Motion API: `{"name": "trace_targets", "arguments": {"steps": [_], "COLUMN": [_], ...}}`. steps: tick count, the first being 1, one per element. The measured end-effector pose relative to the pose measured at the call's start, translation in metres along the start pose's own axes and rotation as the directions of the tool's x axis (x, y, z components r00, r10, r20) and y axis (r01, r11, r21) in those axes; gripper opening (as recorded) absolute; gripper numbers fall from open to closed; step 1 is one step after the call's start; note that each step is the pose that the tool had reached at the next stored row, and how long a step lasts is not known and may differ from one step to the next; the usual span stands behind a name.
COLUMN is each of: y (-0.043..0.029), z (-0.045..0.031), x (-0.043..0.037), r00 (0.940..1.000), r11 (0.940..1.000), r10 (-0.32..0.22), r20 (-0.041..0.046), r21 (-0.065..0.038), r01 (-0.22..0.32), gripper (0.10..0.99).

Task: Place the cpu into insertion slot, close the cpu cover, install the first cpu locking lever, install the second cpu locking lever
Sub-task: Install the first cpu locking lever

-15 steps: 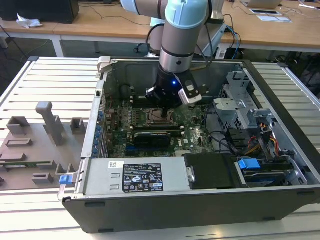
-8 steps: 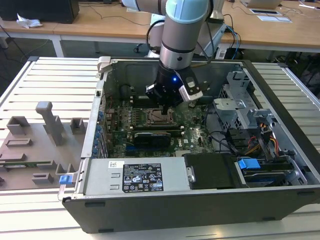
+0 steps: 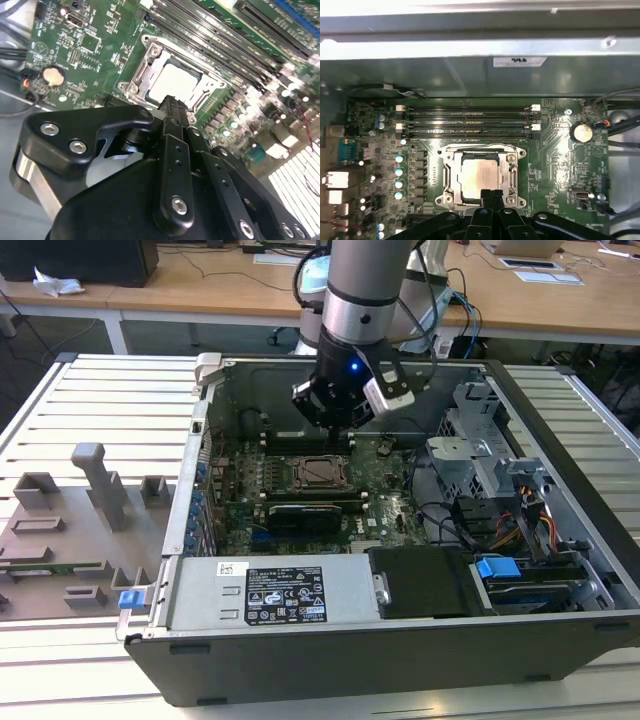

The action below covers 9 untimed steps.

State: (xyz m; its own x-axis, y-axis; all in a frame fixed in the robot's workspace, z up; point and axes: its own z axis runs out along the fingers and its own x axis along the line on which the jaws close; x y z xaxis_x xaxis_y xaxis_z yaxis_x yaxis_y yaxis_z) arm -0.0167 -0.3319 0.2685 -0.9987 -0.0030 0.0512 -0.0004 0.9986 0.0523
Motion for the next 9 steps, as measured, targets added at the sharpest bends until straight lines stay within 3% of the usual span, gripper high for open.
{"name": "trace_targets", "arguments": {"steps": [3, 9], "y": [0.0006, 0.0007], "z": [-0.0110, -0.0121], "x": [0.0006, 0.0006], "r00": [1.0000, 1.0000], "r11": [1.0000, 1.0000], "r10": [0.000, 0.000], "r20": [0.0000, 0.0000], "r21": [0.000, 0.000], "r01": [0.000, 0.000], "gripper": [0.106, 0.106]}}
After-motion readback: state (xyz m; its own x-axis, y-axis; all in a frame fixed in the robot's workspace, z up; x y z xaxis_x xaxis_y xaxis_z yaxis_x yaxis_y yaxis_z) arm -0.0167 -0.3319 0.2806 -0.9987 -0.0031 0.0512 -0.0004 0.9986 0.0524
